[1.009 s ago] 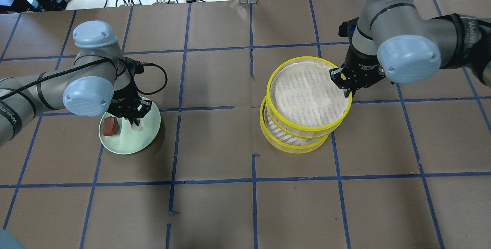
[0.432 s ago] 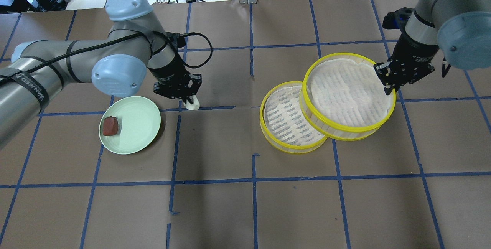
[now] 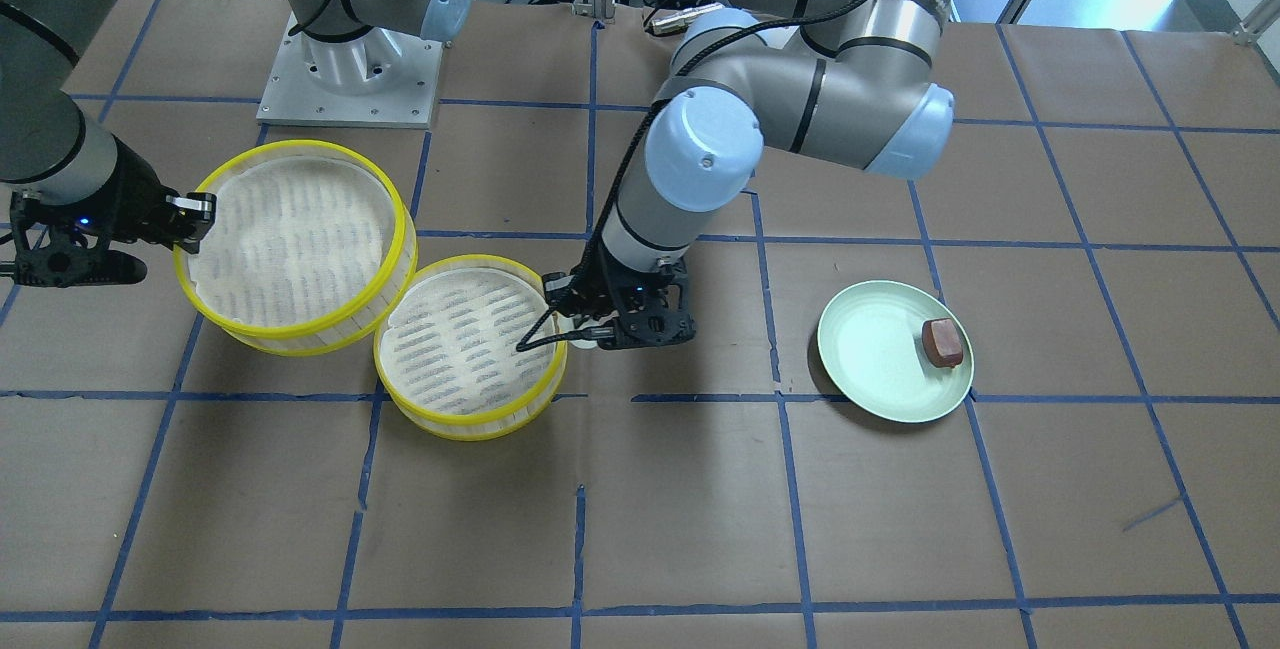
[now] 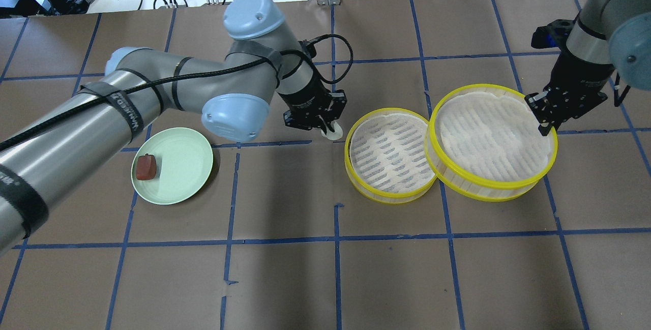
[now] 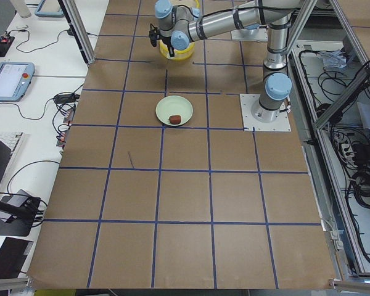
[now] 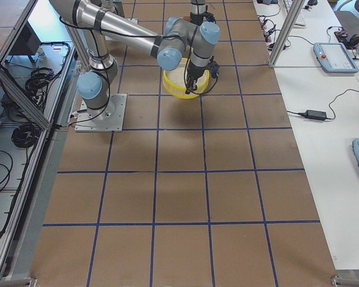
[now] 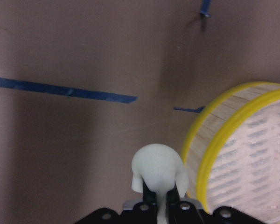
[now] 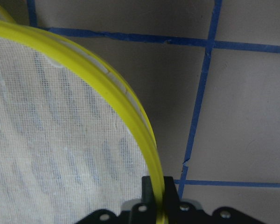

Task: Place buns in different layers of steamer
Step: 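Carry the white bun into the lower tier and open the left gripper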

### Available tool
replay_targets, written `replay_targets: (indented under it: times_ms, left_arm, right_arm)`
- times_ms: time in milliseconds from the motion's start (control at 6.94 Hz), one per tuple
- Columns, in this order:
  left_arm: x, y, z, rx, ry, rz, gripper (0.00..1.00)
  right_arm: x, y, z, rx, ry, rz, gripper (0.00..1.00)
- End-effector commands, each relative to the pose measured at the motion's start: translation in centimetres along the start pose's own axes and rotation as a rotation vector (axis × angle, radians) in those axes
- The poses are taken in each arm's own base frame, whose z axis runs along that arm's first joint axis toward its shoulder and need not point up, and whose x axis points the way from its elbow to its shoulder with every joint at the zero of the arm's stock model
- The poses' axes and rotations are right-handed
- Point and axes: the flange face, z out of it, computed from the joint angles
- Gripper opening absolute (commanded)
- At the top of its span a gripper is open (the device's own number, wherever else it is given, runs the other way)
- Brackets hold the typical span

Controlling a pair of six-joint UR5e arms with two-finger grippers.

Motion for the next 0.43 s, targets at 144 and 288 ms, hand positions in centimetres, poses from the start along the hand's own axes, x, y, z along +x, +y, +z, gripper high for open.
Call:
replay_targets:
  times_ms: [144, 288]
  left_arm:
    - [3.5, -0.39, 4.47, -0.002, 0.008, -0.015, 0.8]
    - [3.53, -0.23, 4.07, -0.002, 0.008, -0.019, 0.96]
  right_arm:
    - [0.86, 0.32, 0.0, -0.004, 0.0, 0.006, 0.06]
    - [0.85, 0.36, -0.06, -0.002, 0.0, 0.009, 0.06]
